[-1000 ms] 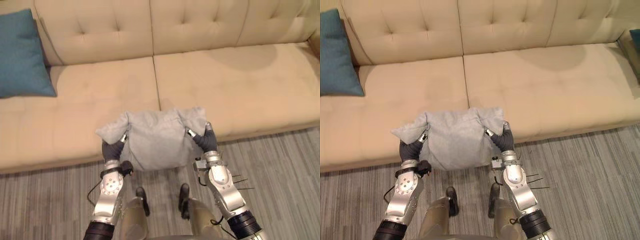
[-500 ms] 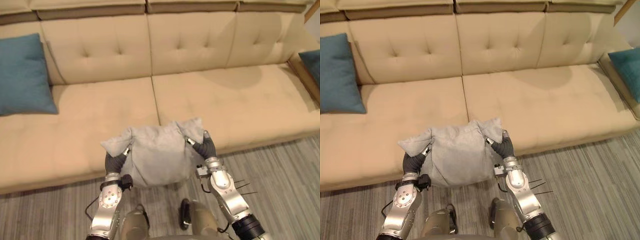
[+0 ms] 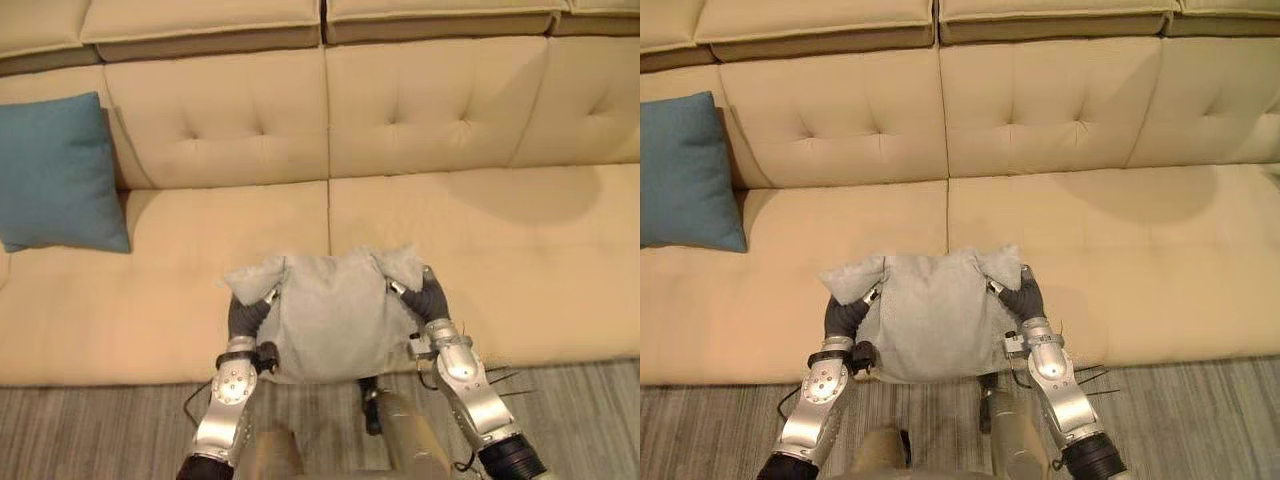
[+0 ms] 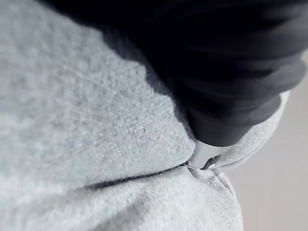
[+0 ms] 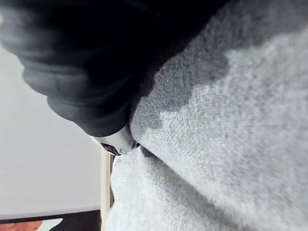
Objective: Pick up cushions and gather them together orderly.
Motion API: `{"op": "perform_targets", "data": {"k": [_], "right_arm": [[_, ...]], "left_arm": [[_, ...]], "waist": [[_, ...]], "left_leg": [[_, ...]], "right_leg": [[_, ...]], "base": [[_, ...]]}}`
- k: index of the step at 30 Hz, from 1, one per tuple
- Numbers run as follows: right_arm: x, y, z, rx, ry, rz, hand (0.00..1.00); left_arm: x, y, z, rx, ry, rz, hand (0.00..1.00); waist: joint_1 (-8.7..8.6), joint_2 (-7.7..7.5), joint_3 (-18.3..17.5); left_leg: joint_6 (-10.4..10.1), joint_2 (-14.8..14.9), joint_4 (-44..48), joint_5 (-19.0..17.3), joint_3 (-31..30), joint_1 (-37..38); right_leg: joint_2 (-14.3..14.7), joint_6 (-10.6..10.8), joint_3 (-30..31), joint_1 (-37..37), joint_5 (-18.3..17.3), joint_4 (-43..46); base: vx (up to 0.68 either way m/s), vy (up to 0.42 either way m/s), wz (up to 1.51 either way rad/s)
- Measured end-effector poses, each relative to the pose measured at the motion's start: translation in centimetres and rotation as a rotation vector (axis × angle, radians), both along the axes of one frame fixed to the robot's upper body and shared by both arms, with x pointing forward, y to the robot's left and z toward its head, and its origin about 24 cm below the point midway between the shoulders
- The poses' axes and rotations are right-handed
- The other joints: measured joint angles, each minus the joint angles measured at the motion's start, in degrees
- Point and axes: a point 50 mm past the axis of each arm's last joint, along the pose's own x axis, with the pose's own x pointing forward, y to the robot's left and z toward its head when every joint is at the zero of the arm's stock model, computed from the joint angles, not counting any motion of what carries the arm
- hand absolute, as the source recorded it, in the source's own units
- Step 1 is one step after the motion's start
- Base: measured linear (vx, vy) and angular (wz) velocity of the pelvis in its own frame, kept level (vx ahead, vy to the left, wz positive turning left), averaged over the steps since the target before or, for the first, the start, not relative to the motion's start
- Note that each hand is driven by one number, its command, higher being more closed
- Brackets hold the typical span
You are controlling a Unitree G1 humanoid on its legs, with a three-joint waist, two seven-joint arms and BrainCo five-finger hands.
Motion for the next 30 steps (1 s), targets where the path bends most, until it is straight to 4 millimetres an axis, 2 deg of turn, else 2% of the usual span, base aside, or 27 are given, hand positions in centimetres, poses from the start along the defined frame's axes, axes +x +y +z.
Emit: {"op": "perform_targets", "data": {"k": [1,2,3,4,5,6,7,8,11,13,16,20,22,23,25,26,28,29,30], "right_arm": [[0.0,0.1,0.3,0.004,-0.014,0.001,1.00],[0.1,0.2,0.7,0.007,-0.031,0.004,1.00],[0.2,0.3,1.4,0.011,-0.059,0.009,1.00],[0.6,0.4,2.1,0.012,-0.093,0.016,1.00],[0.8,0.5,2.4,0.012,-0.104,0.018,1.00],[1.0,0.5,2.8,0.011,-0.119,0.019,1.00],[1.1,0.5,2.9,0.019,-0.123,0.015,1.00],[1.2,0.4,3.1,0.044,-0.133,-0.007,1.00],[1.5,0.8,3.6,0.054,-0.151,-0.003,1.00],[2.0,1.1,4.5,0.054,-0.184,0.009,1.00],[2.7,1.5,5.6,0.050,-0.225,0.021,1.00],[5.2,2.3,8.7,0.040,-0.323,0.016,1.00],[7.1,3.0,11.4,0.039,-0.397,0.000,1.00],[7.5,3.1,12.0,0.039,-0.411,-0.006,1.00],[9.2,3.2,14.3,0.041,-0.453,-0.050,1.00],[9.6,3.3,14.9,0.047,-0.463,-0.060,1.00],[10.7,3.5,17.8,0.085,-0.523,-0.108,1.00],[10.9,3.6,18.7,0.099,-0.541,-0.119,1.00],[11.4,3.8,20.6,0.124,-0.573,-0.140,1.00]], "left_arm": [[-0.1,-0.1,-0.3,-0.004,0.013,0.001,1.00],[-0.1,-0.1,-0.3,-0.005,0.012,0.001,1.00],[0.0,-0.2,-0.1,-0.007,0.005,-0.001,1.00],[0.2,-0.3,0.2,-0.012,-0.010,-0.001,1.00],[0.3,-0.2,0.4,-0.012,-0.018,0.001,1.00],[0.4,-0.2,0.7,-0.015,-0.031,0.002,1.00],[0.5,-0.2,0.9,-0.014,-0.040,0.001,1.00],[1.2,-0.3,1.6,-0.008,-0.068,-0.008,1.00],[1.1,-0.1,2.0,-0.002,-0.087,-0.006,1.00],[1.4,0.3,3.2,0.014,-0.138,-0.005,1.00],[1.9,0.5,4.1,0.037,-0.175,-0.004,1.00],[4.6,0.9,6.7,0.075,-0.270,0.036,1.00],[7.2,1.2,9.6,0.104,-0.359,0.076,1.00],[7.8,1.3,10.4,0.115,-0.378,0.087,1.00],[10.1,1.8,13.4,0.133,-0.453,0.147,1.00],[10.6,1.9,14.3,0.137,-0.474,0.161,1.00],[12.4,2.4,18.5,0.153,-0.574,0.229,1.00],[12.8,2.5,19.8,0.156,-0.602,0.241,1.00],[13.5,2.6,22.2,0.165,-0.652,0.263,1.00]], "waist": [[0.19,-0.03,0.0],[0.56,-0.03,0.0],[1.08,0.01,0.0],[1.28,0.03,0.0],[1.31,0.21,-0.1],[1.38,1.28,-0.3],[1.43,1.34,-0.4],[1.14,0.71,-0.5],[1.47,0.44,-0.5],[1.86,0.39,-0.5],[1.91,0.37,-0.6],[1.36,0.35,-0.6],[1.32,-0.14,-0.2],[1.36,-0.29,-0.1],[1.42,-1.09,0.6],[1.49,-1.38,1.0],[1.66,-2.29,3.3],[1.66,-2.44,4.4],[1.67,-2.57,5.9]], "left_leg": [[2.0,-0.1,-0.1,-1.4,3.1,-1.4],[2.8,-0.3,-1.6,-2.1,4.6,-2.1],[3.7,-1.2,-5.8,-2.7,5.8,-2.8],[3.7,-2.1,-13.6,-2.2,7.3,-3.0],[3.7,-2.2,-18.7,-0.7,8.1,-2.5],[4.1,-1.9,-26.7,6.2,8.5,-1.5],[4.3,-2.1,-28.5,5.3,8.7,-0.7],[5.0,-4.5,-35.0,6.0,9.8,1.8],[5.6,-6.8,-39.1,7.4,11.6,4.0],[5.7,-7.4,-41.2,7.5,13.6,5.0],[5.3,-7.9,-43.4,8.4,14.6,6.2],[5.1,-8.0,-45.6,10.0,14.6,6.0],[5.5,-8.1,-45.7,11.1,14.5,2.8],[5.6,-8.1,-45.7,11.6,14.5,1.9],[5.9,-8.4,-45.2,12.6,14.2,-1.1],[6.0,-8.5,-45.0,12.9,14.1,-1.6],[6.0,-8.4,-43.0,13.1,13.1,-4.9],[5.9,-8.4,-42.8,13.1,13.0,-5.6],[5.6,-8.3,-42.3,13.7,12.7,-7.4]], "right_leg": [[-0.1,-0.4,0.5,2.6,-0.3,-2.0],[-0.3,-0.5,0.9,3.9,-0.3,-3.2],[-0.6,0.2,1.2,5.0,0.1,-4.3],[-1.2,0.4,1.6,5.5,0.3,-4.8],[-1.2,0.6,1.8,5.5,0.4,-4.9],[-0.3,1.1,2.1,5.8,0.7,-5.6],[-0.2,1.5,2.6,6.0,0.8,-6.2],[-1.9,3.1,3.3,5.8,2.1,-7.6],[-3.5,4.0,5.1,6.2,2.7,-9.3],[-4.0,4.9,7.0,6.3,4.1,-11.4],[-4.0,4.9,8.0,6.3,5.2,-12.3],[-3.7,4.6,8.1,4.7,6.7,-12.3],[-3.8,4.8,8.2,1.6,8.2,-12.3],[-3.8,4.8,8.2,0.7,8.6,-12.3],[-4.2,4.8,8.2,-1.8,9.3,-12.3],[-4.2,4.8,8.2,-2.3,9.3,-12.3],[-4.4,4.8,8.1,-4.3,9.3,-12.4],[-4.4,4.8,8.1,-4.7,9.3,-12.4],[-4.4,4.8,7.9,-6.1,9.8,-12.6]], "base": [[0.28,0.001,-0.07],[0.31,0.042,-0.13],[0.22,0.086,-0.24],[0.20,0.100,-0.28],[0.19,0.127,-0.34],[0.14,0.121,-0.29],[0.19,0.212,-0.09],[0.14,0.186,0.06],[0.10,0.137,-0.10],[0.08,0.104,-0.39],[0.04,0.026,-0.25],[-0.01,-0.003,-0.05],[-0.12,-0.014,0.00],[-0.15,-0.025,0.06],[-0.15,-0.030,0.09],[-0.16,-0.042,0.10],[-0.18,-0.063,0.13],[-0.19,-0.076,0.13],[-0.19,-0.080,0.12]]}}
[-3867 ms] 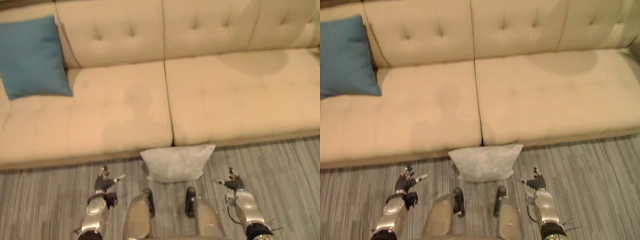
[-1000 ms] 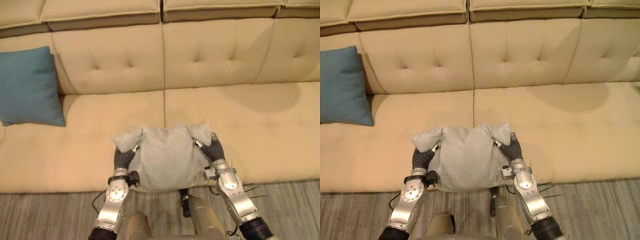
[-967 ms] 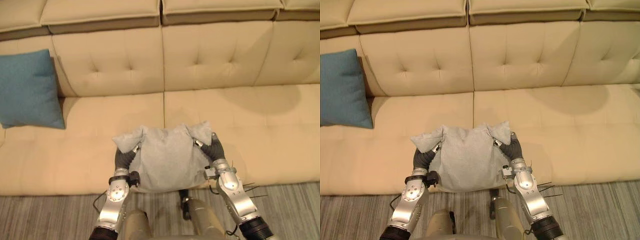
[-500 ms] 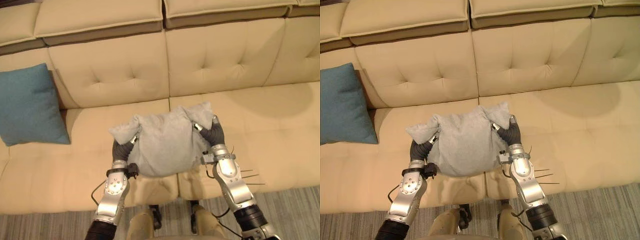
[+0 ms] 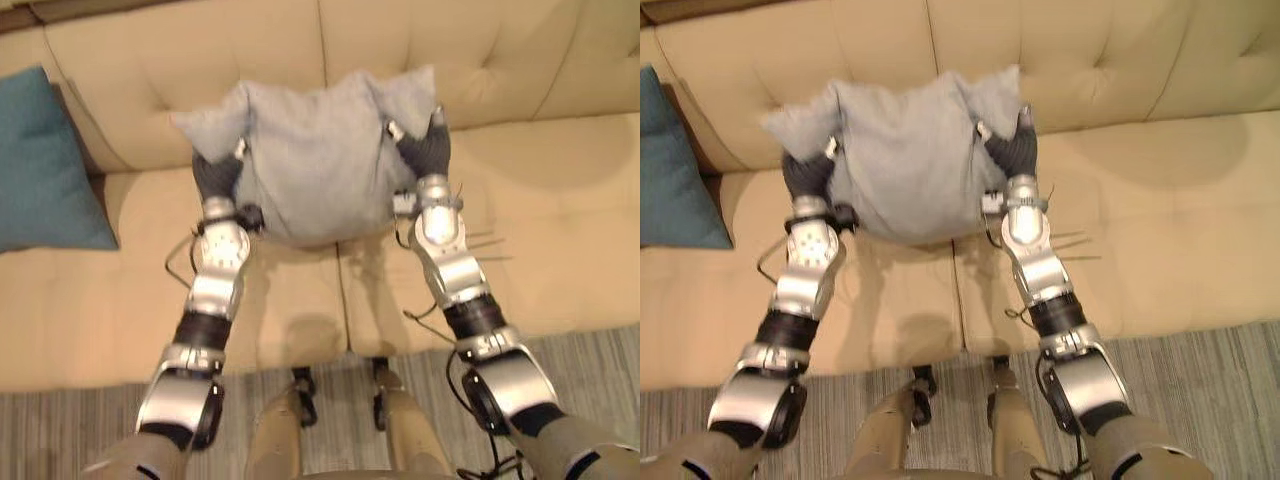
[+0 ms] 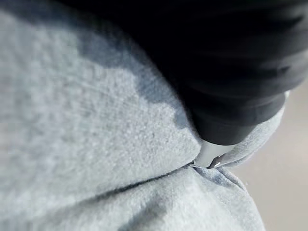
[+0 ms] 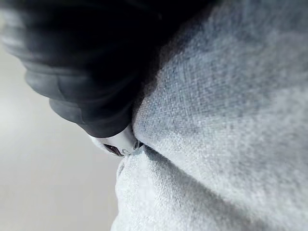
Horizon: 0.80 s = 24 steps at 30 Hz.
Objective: Pick up cushions and gather them together orderly.
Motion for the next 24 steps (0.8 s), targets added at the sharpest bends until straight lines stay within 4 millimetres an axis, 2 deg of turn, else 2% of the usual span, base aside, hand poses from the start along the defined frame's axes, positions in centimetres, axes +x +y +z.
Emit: {"op": "perform_targets", "data": {"k": [2,4,5,6,11,14,18,22,24], "right_arm": [[0.6,0.0,2.7,0.035,-0.045,-0.025,1.00],[0.8,0.3,4.4,0.056,-0.071,-0.040,1.00],[1.1,0.4,5.7,0.076,-0.082,-0.052,0.00],[1.2,0.5,6.1,0.085,-0.083,-0.055,0.00],[1.1,0.8,9.3,0.136,-0.128,-0.049,0.00],[1.2,0.3,10.3,0.159,-0.135,-0.048,0.00],[1.4,-1.1,11.1,0.166,-0.140,-0.060,0.00],[0.9,-2.8,13.8,0.186,-0.190,-0.086,0.00],[0.8,-4.1,14.1,0.203,-0.197,-0.106,0.00]], "left_arm": [[0.6,0.2,3.4,0.005,-0.068,0.026,1.00],[0.9,0.3,5.4,-0.009,-0.105,0.036,1.00],[1.3,0.4,6.9,-0.028,-0.122,0.042,1.00],[1.5,0.4,7.3,-0.039,-0.121,0.042,0.00],[1.7,1.3,10.6,-0.178,-0.173,0.027,0.00],[2.0,1.7,11.3,-0.247,-0.171,0.017,0.00],[2.0,2.0,12.1,-0.268,-0.181,-0.002,0.00],[1.5,3.8,13.0,-0.284,-0.203,0.023,0.00],[1.2,4.6,13.4,-0.291,-0.217,0.035,0.00]], "waist": [[0.10,-0.01,2.2],[0.17,-0.03,3.6],[0.09,-0.39,4.7],[-0.10,-0.42,5.0],[-0.48,-0.76,6.7],[-0.51,-0.76,6.7],[-0.13,-0.73,6.7],[0.18,-0.73,9.2],[0.23,-0.68,9.2]], "left_leg": [[-0.2,0.0,-0.6,1.4,0.0,-2.3],[-0.2,-0.3,-1.9,3.0,0.0,-3.6],[0.0,-0.6,-3.3,4.4,0.1,-4.5],[0.0,-0.6,-3.7,4.8,0.1,-5.0],[-0.3,-0.4,-4.0,5.5,-0.2,-9.0],[-0.1,-0.3,-3.9,5.8,-0.8,-9.7],[-0.1,0.3,-4.2,5.8,-1.7,-10.2],[-0.2,0.2,-5.1,6.6,-1.8,-10.5],[-0.5,0.2,-6.1,7.5,-2.4,-11.1]], "right_leg": [[0.1,-0.1,0.0,-2.1,1.4,-1.0],[0.0,0.0,0.0,-3.6,2.3,-1.7],[0.1,-0.1,0.1,-5.0,3.4,-2.4],[0.1,0.0,0.0,-5.5,3.8,-2.7],[0.6,-0.2,-0.1,-9.4,4.6,-2.9],[0.8,-0.2,-0.2,-9.8,4.6,-2.9],[1.1,-0.2,-0.3,-10.1,4.6,-2.9],[1.1,-0.2,-1.0,-10.6,4.6,-2.9],[1.1,-0.2,-1.8,-11.3,4.6,-2.9]], "base": [[-0.19,-0.085,0.06],[-0.12,-0.055,0.01],[-0.11,-0.051,0.00],[-0.12,-0.065,-0.02],[-0.04,-0.027,0.01],[-0.01,-0.023,0.06],[-0.01,-0.013,0.07],[-0.01,-0.009,0.03],[-0.03,-0.026,0.14]]}}
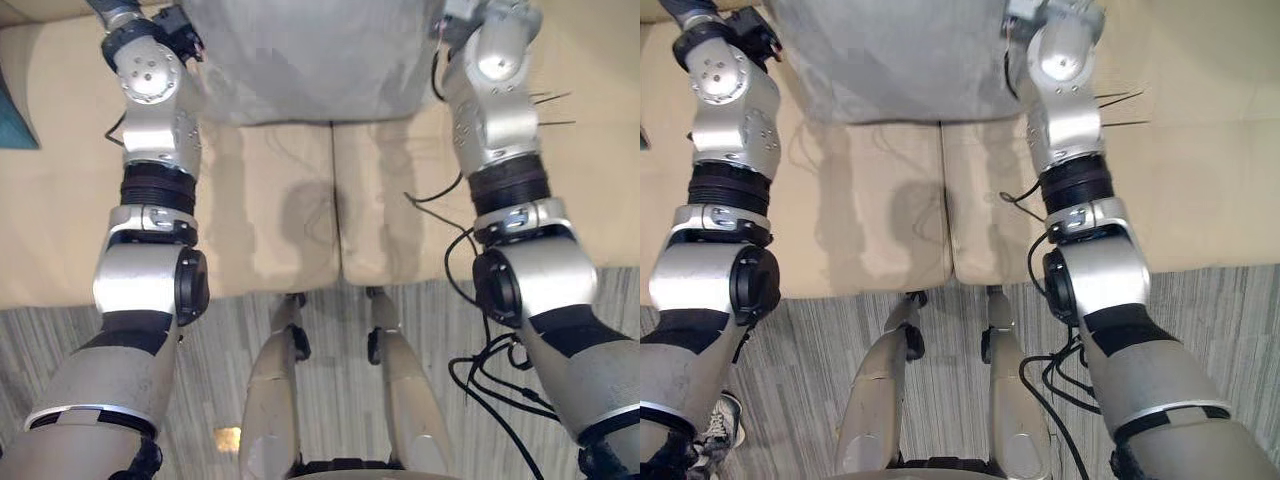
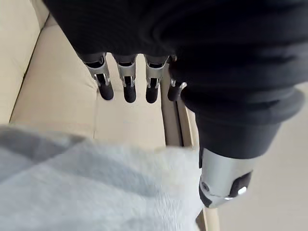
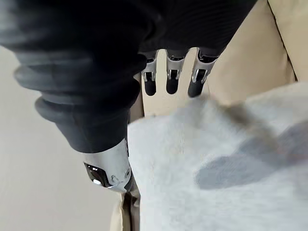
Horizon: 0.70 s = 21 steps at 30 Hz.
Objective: Pick up cushions and gather them together orderly.
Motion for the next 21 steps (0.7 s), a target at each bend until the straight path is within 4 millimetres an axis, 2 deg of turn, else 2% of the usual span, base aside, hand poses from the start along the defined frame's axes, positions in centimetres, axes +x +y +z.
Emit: {"op": "perform_targets", "data": {"k": [4,6,7,9,10,12,13,14,15,16,17,19,20,21], "right_arm": [[-0.5,-2.1,0.8,0.024,-0.030,-0.031,0.00],[-1.8,-3.3,1.5,0.003,-0.098,-0.054,0.00],[-2.8,-4.0,1.4,-0.018,-0.147,-0.066,0.00],[-3.8,-5.0,-0.1,-0.077,-0.185,-0.075,0.00],[-3.9,-5.5,-1.7,-0.109,-0.168,-0.077,0.00],[-4.2,-6.7,-6.9,-0.173,-0.073,-0.074,0.00],[-4.2,-7.5,-11.2,-0.210,0.037,-0.061,0.00],[-4.3,-7.7,-13.0,-0.219,0.089,-0.052,0.00],[-4.6,-8.1,-17.0,-0.234,0.206,-0.033,0.00],[-5.6,-8.4,-22.2,-0.232,0.364,-0.008,0.00],[-6.1,-8.4,-24.1,-0.223,0.423,0.006,0.00],[-9.0,-8.3,-32.1,-0.206,0.689,0.039,0.00],[-9.5,-8.2,-33.5,-0.205,0.742,0.044,0.00],[-11.0,-8.0,-36.5,-0.198,0.859,0.054,0.00]], "left_arm": [[-1.2,1.8,0.9,-0.028,-0.063,0.022,0.00],[-2.6,3.1,1.0,0.020,-0.123,0.062,0.00],[-3.3,3.9,0.3,0.049,-0.135,0.089,0.00],[-3.8,4.8,-2.2,0.100,-0.104,0.094,0.00],[-4.0,5.3,-4.2,0.128,-0.062,0.091,0.00],[-4.4,5.8,-9.9,0.184,0.080,0.061,0.00],[-5.1,6.0,-14.3,0.202,0.190,0.028,0.00],[-5.4,5.9,-16.0,0.204,0.233,0.008,0.00],[-6.1,5.4,-19.6,0.204,0.331,-0.038,0.00],[-7.4,4.5,-24.4,0.198,0.474,-0.102,0.00],[-8.0,4.0,-26.1,0.196,0.528,-0.130,0.00],[-11.3,1.9,-33.2,0.208,0.772,-0.230,0.00],[-12.0,1.6,-34.4,0.202,0.818,-0.243,0.00],[-13.9,1.3,-37.3,0.183,0.935,-0.264,0.00]], "waist": [[0.76,0.01,0.0],[0.80,0.01,0.0],[0.82,0.00,0.0],[0.91,0.00,0.0],[0.87,-0.01,0.0],[0.79,-0.02,-0.2],[0.89,-0.03,-0.4],[0.90,-0.04,-0.4],[0.89,-0.03,-0.4],[0.77,-0.01,-1.3],[0.73,-0.02,-2.1],[0.79,-0.07,-4.3],[0.79,-0.07,-4.5],[0.72,-0.08,-6.0]], "left_leg": [[-0.3,0.1,0.1,0.2,-0.4,-0.4],[-0.3,0.1,0.3,0.2,-0.4,0.0],[-0.3,0.2,0.6,0.2,-0.4,0.3],[-0.4,0.4,1.1,-0.1,-0.5,1.5],[-0.2,0.5,1.4,-0.5,-0.5,2.4],[0.1,0.9,4.5,-3.0,-0.5,4.0],[-0.1,1.4,6.9,-4.8,-0.6,4.7],[-0.1,1.5,7.5,-5.4,-0.7,5.2],[0.0,1.6,8.4,-6.4,-1.1,6.3],[-0.1,1.4,9.1,-7.2,-1.7,7.3],[-0.2,1.4,9.1,-7.4,-2.0,7.4],[0.1,1.1,9.0,-8.1,-2.1,10.1],[0.0,1.1,9.0,-8.3,-2.1,11.2],[0.0,1.0,8.9,-8.5,-2.1,13.0]], "right_leg": [[0.1,0.0,-0.3,-0.2,0.0,0.1],[0.1,0.0,-0.2,0.2,0.0,0.2],[0.1,0.0,-0.2,0.6,0.0,0.3],[0.1,0.0,-0.2,2.1,-0.1,0.3],[0.2,0.1,-0.2,3.3,-0.3,0.3],[0.2,0.0,-0.3,6.4,-1.9,0.4],[0.4,-0.1,-0.3,7.9,-3.1,1.3],[0.5,-0.1,-0.4,8.4,-3.6,1.9],[0.6,-0.1,-0.7,9.8,-4.6,2.7],[0.6,-0.2,-1.1,11.1,-5.6,3.2],[0.6,-0.1,-1.3,11.3,-6.0,3.2],[0.4,0.1,-1.5,14.1,-6.9,3.2],[0.3,0.1,-1.5,15.1,-7.0,3.2],[0.2,0.4,-1.5,16.8,-7.6,3.3]], "base": [[-0.02,-0.013,0.04],[0.00,0.000,0.00],[-0.02,-0.007,0.03],[-0.01,-0.003,0.02],[0.00,0.000,0.00],[0.00,-0.007,0.02],[0.00,0.000,0.00],[0.03,-0.022,0.01],[0.05,-0.019,0.10],[0.04,-0.014,0.14],[0.07,-0.022,0.17],[0.08,-0.021,0.08],[0.08,-0.004,0.02],[0.07,-0.006,0.01]]}}
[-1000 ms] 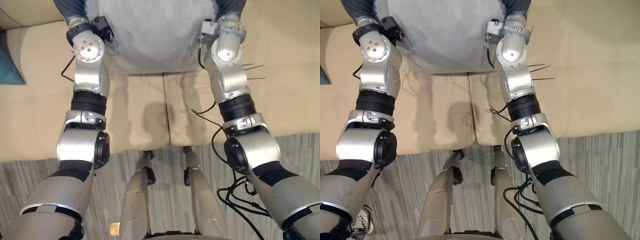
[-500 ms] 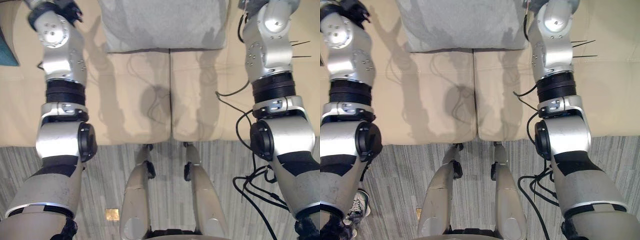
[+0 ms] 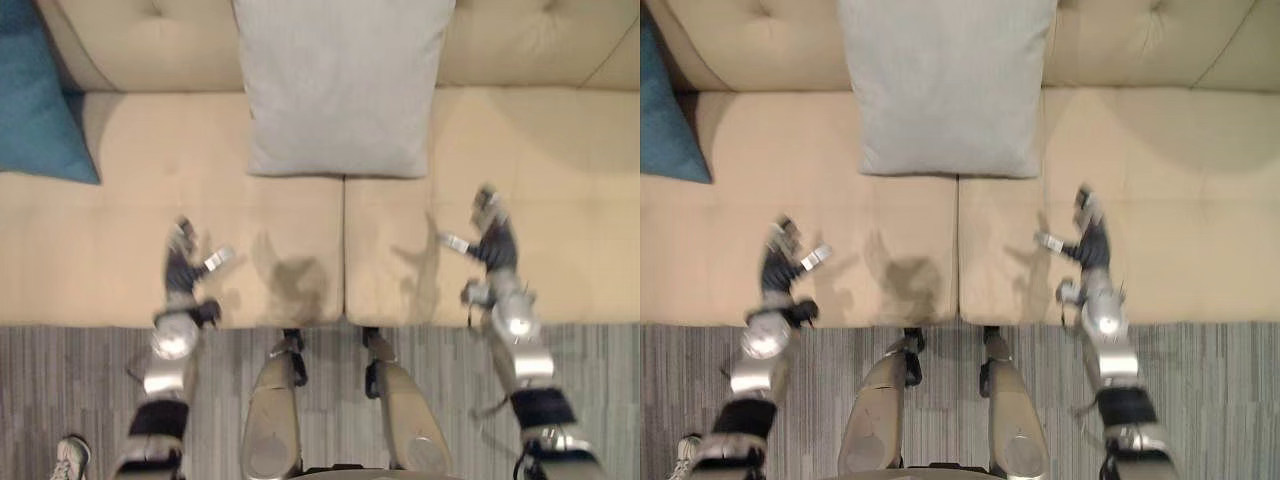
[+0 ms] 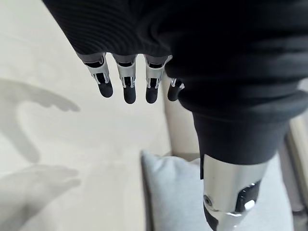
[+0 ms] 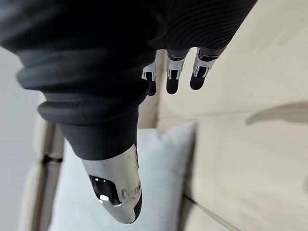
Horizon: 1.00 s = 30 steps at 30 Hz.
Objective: Pick up cushions and gather them together orderly.
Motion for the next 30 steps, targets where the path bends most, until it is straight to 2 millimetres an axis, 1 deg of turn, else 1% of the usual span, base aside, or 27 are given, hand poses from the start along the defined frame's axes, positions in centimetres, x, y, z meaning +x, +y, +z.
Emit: {"op": "perform_targets", "data": {"k": [1,2,3,4,5,6,7,8,9,11,13,14,16,17,18,19,20,21,22,23,24,25,26,27,28,29,30], "right_arm": [[-1.9,0.2,-3.0,-0.006,0.123,-0.003,0.00],[-2.6,0.3,-4.1,-0.010,0.169,-0.004,0.00],[-4.3,0.4,-6.4,-0.029,0.277,-0.005,0.00],[-5.7,0.3,-8.1,-0.052,0.363,-0.004,0.00],[-6.3,0.3,-8.7,-0.061,0.397,-0.002,0.00],[-7.2,0.1,-9.9,-0.075,0.462,0.002,0.00],[-8.4,-0.1,-11.3,-0.094,0.546,-0.001,0.00],[-8.6,-0.2,-11.4,-0.094,0.556,-0.003,0.00],[-9.5,-0.5,-12.2,-0.106,0.608,-0.010,0.00],[-11.2,-0.8,-13.5,-0.117,0.700,-0.019,0.00],[-11.4,-0.9,-13.7,-0.130,0.719,-0.014,0.00],[-11.4,-0.8,-13.7,-0.135,0.724,-0.010,0.00],[-11.1,-0.7,-13.5,-0.136,0.714,-0.011,0.00],[-11.0,-0.7,-13.4,-0.137,0.706,-0.011,0.00],[-10.7,-0.5,-13.3,-0.129,0.695,-0.008,0.00],[-10.4,-0.1,-13.3,-0.118,0.689,-0.003,0.00],[-10.7,0.0,-13.4,-0.107,0.696,-0.007,0.00],[-11.1,0.2,-13.6,-0.098,0.703,-0.007,0.00],[-11.0,0.5,-13.4,-0.092,0.689,-0.005,0.00],[-11.1,0.6,-13.3,-0.088,0.681,-0.003,0.00],[-11.1,0.8,-13.3,-0.084,0.676,-0.001,0.00],[-10.7,0.8,-13.1,-0.086,0.665,-0.001,0.00],[-10.3,0.7,-12.8,-0.090,0.651,-0.002,0.00],[-9.6,0.5,-12.3,-0.084,0.621,-0.013,0.00],[-8.5,-0.1,-11.4,-0.099,0.573,-0.026,0.00],[-8.1,-0.3,-11.1,-0.108,0.557,-0.028,0.00],[-7.3,-0.7,-10.6,-0.124,0.536,-0.035,0.00]], "left_arm": [[-2.2,-0.1,-2.9,-0.010,0.133,0.005,0.00],[-3.0,0.0,-3.9,-0.011,0.182,0.008,0.00],[-4.8,0.0,-5.8,-0.002,0.289,0.004,0.00],[-6.4,0.0,-7.3,0.003,0.371,0.005,0.00],[-7.0,0.0,-7.9,-0.001,0.402,0.004,0.00],[-8.2,-0.1,-8.8,0.005,0.463,-0.004,0.00],[-9.8,-0.2,-9.9,0.009,0.540,-0.010,0.00],[-10.0,-0.2,-10.0,0.009,0.549,-0.012,0.00],[-10.8,-0.5,-10.6,0.004,0.588,-0.024,0.00],[-11.8,-0.6,-11.1,0.002,0.633,-0.028,0.00],[-11.8,-0.7,-11.2,0.008,0.636,-0.034,0.00],[-11.7,-0.7,-11.1,0.010,0.632,-0.035,0.00],[-11.4,-0.7,-10.9,0.012,0.616,-0.039,0.00],[-11.1,-0.7,-10.7,0.014,0.601,-0.040,0.00],[-10.8,-0.7,-10.4,0.018,0.580,-0.039,0.00],[-10.7,-0.6,-10.3,0.021,0.580,-0.039,0.00],[-10.8,-0.6,-10.4,0.022,0.585,-0.038,0.00],[-11.0,-0.6,-10.4,0.020,0.587,-0.036,0.00],[-11.1,-0.7,-10.3,0.020,0.585,-0.039,0.00],[-11.1,-0.6,-10.2,0.021,0.575,-0.036,0.00],[-11.1,-0.6,-10.0,0.018,0.565,-0.032,0.00],[-10.9,-0.7,-9.9,0.015,0.557,-0.031,0.00],[-10.7,-0.8,-9.8,0.013,0.546,-0.030,0.00],[-10.6,-1.0,-9.7,0.002,0.533,-0.016,0.00],[-10.4,-2.2,-9.8,-0.044,0.516,-0.015,0.00],[-10.3,-2.6,-9.8,-0.061,0.512,-0.013,0.00],[-10.4,-3.6,-10.1,-0.091,0.519,-0.012,0.00]], "waist": [[-0.02,-0.05,-2.6],[-0.06,-0.04,-3.5],[-0.06,-0.14,-5.3],[-0.10,-0.20,-7.0],[-0.13,-0.21,-7.6],[-0.11,-0.34,-8.6],[-0.17,-0.43,-9.5],[-0.19,-0.42,-9.6],[-0.26,-0.47,-9.9],[-0.21,-1.01,-10.4],[-0.18,-1.34,-10.2],[-0.08,-1.63,-10.0],[-0.18,-1.68,-10.1],[-0.02,-1.54,-10.3],[0.11,-1.45,-10.2],[0.28,-1.47,-10.1],[0.27,-1.48,-10.1],[0.58,-1.44,-10.1],[0.63,-1.64,-10.2],[0.62,-1.96,-10.3],[0.90,-2.66,-10.8],[1.66,-3.46,-11.2],[1.81,-4.27,-11.6],[2.03,-3.87,-11.8],[3.37,-2.29,-11.5],[3.56,-1.63,-11.5],[3.25,0.56,-10.8]], "left_leg": [[-0.1,-0.2,-0.8,-0.1,0.1,1.7],[-0.1,-0.4,-1.2,-0.2,0.1,2.6],[-0.2,-0.9,-2.5,-0.3,0.1,5.3],[-0.2,-1.0,-3.4,-0.3,0.3,7.3],[-0.2,-1.0,-3.9,-0.3,0.5,8.2],[-0.2,-1.1,-4.5,-0.4,1.2,10.0],[-0.1,-1.3,-4.9,-0.7,1.9,12.2],[-0.1,-1.3,-4.8,-0.8,1.9,12.5],[-0.2,-1.4,-4.5,-1.3,2.2,13.7],[0.2,-1.5,-2.5,-2.5,3.0,15.1],[0.5,-1.2,0.0,-3.6,3.6,14.8],[0.8,-0.7,2.5,-4.6,4.6,14.0],[2.0,-0.2,6.0,-5.7,5.1,11.5],[2.8,0.8,6.5,-5.6,5.4,9.9],[3.8,1.6,6.7,-5.5,6.4,8.5],[4.8,1.7,6.2,-4.7,6.4,8.0],[4.8,1.7,5.9,-4.4,6.4,8.5],[4.8,1.6,5.4,-3.9,6.2,9.4],[4.8,0.9,4.7,-3.1,5.7,10.0],[4.9,0.6,4.5,-2.4,5.6,9.9],[4.6,0.0,3.8,-1.0,5.5,9.4],[4.1,-0.4,3.0,1.0,5.3,8.0],[3.8,-0.2,2.9,2.3,5.2,6.8],[2.9,0.4,1.5,5.2,4.9,5.2],[2.0,1.3,-2.3,8.3,4.9,4.0],[1.3,1.7,-3.8,9.3,4.8,3.4],[-0.3,2.5,-6.5,10.2,3.4,3.1]], "right_leg": [[-0.1,0.3,0.0,1.3,-0.5,0.0],[-0.2,0.6,0.1,2.0,-0.8,0.0],[-0.4,1.0,0.2,4.0,-1.7,0.0],[-0.7,1.3,0.4,5.3,-2.3,0.0],[-0.7,1.3,0.6,5.9,-2.4,0.1],[-0.9,1.4,1.2,7.2,-2.7,0.1],[-1.0,1.7,1.7,8.7,-3.0,0.2],[-1.0,1.7,1.8,8.9,-3.0,0.2],[-1.1,2.1,2.0,9.9,-3.5,0.8],[-1.1,2.4,3.3,11.0,-4.1,2.2],[-1.1,2.7,4.3,10.8,-4.2,3.4],[-1.0,3.2,5.0,10.2,-4.0,4.3],[-1.1,5.4,5.4,8.5,-3.2,5.0],[-1.2,7.7,5.6,7.4,-2.5,4.9],[-1.3,7.8,3.5,4.8,-3.8,8.5],[-2.5,4.3,-0.1,2.1,-8.6,20.7],[-3.2,3.7,-1.1,1.9,-11.8,27.1],[-4.3,4.1,-1.9,2.8,-15.4,35.0],[-5.7,5.1,-1.5,4.4,-18.0,42.0],[-6.5,5.5,-1.2,5.6,-18.9,45.0],[-7.8,6.2,-1.0,7.4,-20.1,47.9],[-8.5,6.9,-0.4,9.5,-21.9,46.5],[-8.0,7.2,-0.3,10.4,-24.7,43.1],[-7.0,5.3,-1.3,11.1,-27.8,38.1],[-5.4,2.9,-2.9,10.7,-30.0,32.5],[-4.6,1.7,-3.3,10.6,-30.6,30.7],[-2.7,0.5,-4.2,10.4,-30.5,28.8]], "base": [[0.09,-0.009,0.01],[0.08,-0.014,-0.02],[0.06,-0.014,-0.05],[0.05,-0.014,-0.07],[0.04,-0.014,-0.12],[0.03,-0.001,-0.23],[0.02,0.006,-0.22],[0.01,0.026,-0.19],[0.00,0.045,-0.10],[-0.02,0.073,-0.20],[-0.07,0.076,-0.28],[-0.12,0.082,-0.36],[-0.14,0.080,-0.25],[-0.21,0.075,-0.21],[-0.25,0.074,-0.15],[-0.20,0.023,-0.09],[-0.16,0.000,0.00],[-0.14,-0.058,0.09],[-0.14,-0.089,0.17],[-0.17,-0.140,0.24],[-0.19,-0.189,0.21],[-0.20,-0.208,0.14],[-0.23,-0.242,0.10],[-0.25,-0.240,-0.19],[-0.34,-0.286,-0.30],[-0.31,-0.230,-0.31],[-0.42,-0.204,0.09]]}}
